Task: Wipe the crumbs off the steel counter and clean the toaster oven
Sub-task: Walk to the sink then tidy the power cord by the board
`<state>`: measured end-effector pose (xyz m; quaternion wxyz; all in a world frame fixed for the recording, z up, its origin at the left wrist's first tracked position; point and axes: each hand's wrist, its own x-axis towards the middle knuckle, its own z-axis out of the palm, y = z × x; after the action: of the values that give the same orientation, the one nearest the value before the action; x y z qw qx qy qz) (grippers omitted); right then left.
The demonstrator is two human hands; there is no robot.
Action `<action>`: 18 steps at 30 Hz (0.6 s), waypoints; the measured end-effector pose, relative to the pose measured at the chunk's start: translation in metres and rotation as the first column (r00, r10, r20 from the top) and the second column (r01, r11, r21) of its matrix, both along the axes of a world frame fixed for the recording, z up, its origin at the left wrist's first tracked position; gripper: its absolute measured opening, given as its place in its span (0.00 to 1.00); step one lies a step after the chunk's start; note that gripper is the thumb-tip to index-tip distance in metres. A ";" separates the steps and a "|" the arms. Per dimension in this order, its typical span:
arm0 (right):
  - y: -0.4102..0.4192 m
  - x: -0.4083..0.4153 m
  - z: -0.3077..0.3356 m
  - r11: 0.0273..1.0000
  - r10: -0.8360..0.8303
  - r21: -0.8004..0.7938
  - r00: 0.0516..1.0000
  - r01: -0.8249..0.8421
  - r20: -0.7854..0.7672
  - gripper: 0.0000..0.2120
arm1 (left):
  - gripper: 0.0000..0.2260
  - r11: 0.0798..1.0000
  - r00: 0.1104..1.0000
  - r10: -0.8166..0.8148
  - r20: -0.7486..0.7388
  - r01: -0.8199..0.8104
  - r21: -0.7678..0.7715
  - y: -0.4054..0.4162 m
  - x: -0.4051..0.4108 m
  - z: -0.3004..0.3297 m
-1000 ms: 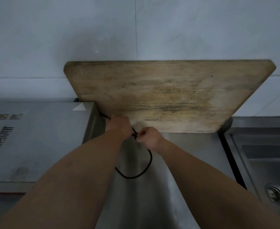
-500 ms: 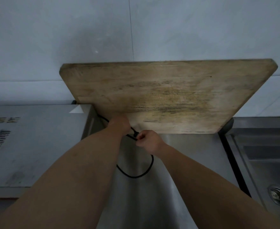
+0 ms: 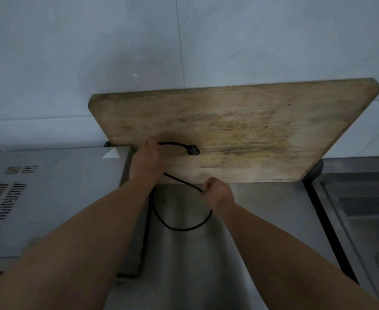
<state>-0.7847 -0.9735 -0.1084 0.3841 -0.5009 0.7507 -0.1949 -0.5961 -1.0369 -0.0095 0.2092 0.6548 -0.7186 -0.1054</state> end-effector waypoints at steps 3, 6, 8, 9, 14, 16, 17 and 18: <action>-0.002 -0.007 -0.001 0.989 -0.149 -0.002 0.981 0.150 0.127 0.10 | 0.14 0.999 0.998 -0.038 -0.050 0.036 -0.039 0.012 0.010 -0.003; -0.005 -0.010 0.007 0.962 -0.223 -0.017 0.819 0.273 0.529 0.15 | 0.15 0.997 0.996 -0.079 -0.051 0.078 -0.031 0.023 0.013 -0.005; -0.008 -0.012 0.021 0.948 -0.225 -0.060 0.792 0.312 0.568 0.18 | 0.14 0.995 0.994 -0.093 -0.054 0.092 -0.024 0.028 0.010 -0.005; -0.009 -0.014 0.028 0.944 -0.233 -0.052 0.767 0.327 0.598 0.18 | 0.14 0.995 0.994 -0.099 -0.047 0.098 -0.017 0.031 0.008 -0.006; -0.011 -0.027 0.058 0.948 -0.227 -0.005 0.684 0.319 0.693 0.11 | 0.13 0.995 0.993 -0.090 -0.071 0.092 0.037 0.050 -0.007 -0.017; -0.010 -0.033 0.058 0.950 -0.220 -0.021 0.715 0.312 0.664 0.10 | 0.12 0.999 0.982 -0.007 -0.189 0.015 0.040 0.063 -0.013 -0.026; -0.009 -0.035 0.057 0.952 -0.216 -0.024 0.724 0.306 0.655 0.10 | 0.12 0.998 0.964 0.058 -0.259 -0.048 0.045 0.071 -0.014 -0.032; -0.007 -0.036 0.055 0.954 -0.215 -0.021 0.731 0.300 0.648 0.11 | 0.12 0.992 0.937 0.129 -0.323 -0.119 0.053 0.080 -0.015 -0.038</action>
<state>-0.8208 -0.9803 -0.0534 0.5533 -0.3185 0.6237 -0.4510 -0.6113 -0.9573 -0.0478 0.3208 0.6755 -0.6297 -0.2104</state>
